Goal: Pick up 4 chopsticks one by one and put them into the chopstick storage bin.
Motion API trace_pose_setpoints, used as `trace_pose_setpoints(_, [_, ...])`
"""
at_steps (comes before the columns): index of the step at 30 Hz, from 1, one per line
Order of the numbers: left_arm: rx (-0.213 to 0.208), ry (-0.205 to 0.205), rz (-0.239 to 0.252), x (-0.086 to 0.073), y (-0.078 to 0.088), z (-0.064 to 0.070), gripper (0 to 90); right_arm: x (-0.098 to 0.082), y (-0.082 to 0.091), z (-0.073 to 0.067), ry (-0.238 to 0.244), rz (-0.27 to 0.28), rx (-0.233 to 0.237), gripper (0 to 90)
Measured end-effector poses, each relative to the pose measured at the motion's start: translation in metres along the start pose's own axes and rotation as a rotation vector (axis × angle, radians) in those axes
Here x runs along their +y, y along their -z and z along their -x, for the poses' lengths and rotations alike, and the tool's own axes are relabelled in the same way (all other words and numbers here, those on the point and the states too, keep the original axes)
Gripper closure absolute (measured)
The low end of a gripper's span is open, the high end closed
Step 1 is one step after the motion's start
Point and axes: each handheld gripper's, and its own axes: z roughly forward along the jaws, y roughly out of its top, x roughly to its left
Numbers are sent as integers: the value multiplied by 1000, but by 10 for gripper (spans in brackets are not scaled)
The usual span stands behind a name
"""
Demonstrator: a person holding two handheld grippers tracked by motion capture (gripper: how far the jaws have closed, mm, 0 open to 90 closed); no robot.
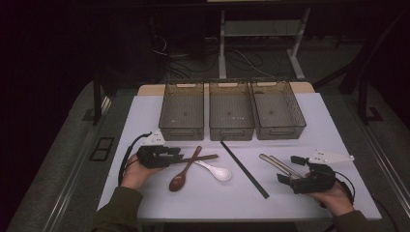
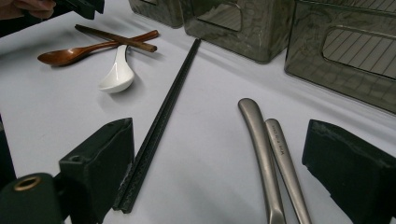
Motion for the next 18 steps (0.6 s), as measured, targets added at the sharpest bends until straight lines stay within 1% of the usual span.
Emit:
trace_pose_setpoints(5, [-7, -2, -18, -3, -2, -2, 724, 0, 0, 0, 3, -2, 0, 89])
trace_pose_setpoints(9, [-19, -18, -41, -5, -4, -2, 740, 0, -1, 1, -1, -2, 0, 89])
trace_pose_setpoints(14, [-16, -41, -67, -7, -7, -2, 757, 0, -1, 0, 1, -2, 1, 89])
trace_pose_setpoints(18, [-18, -47, -78, -8, -9, -2, 766, 0, -1, 0, -1, -3, 1, 89])
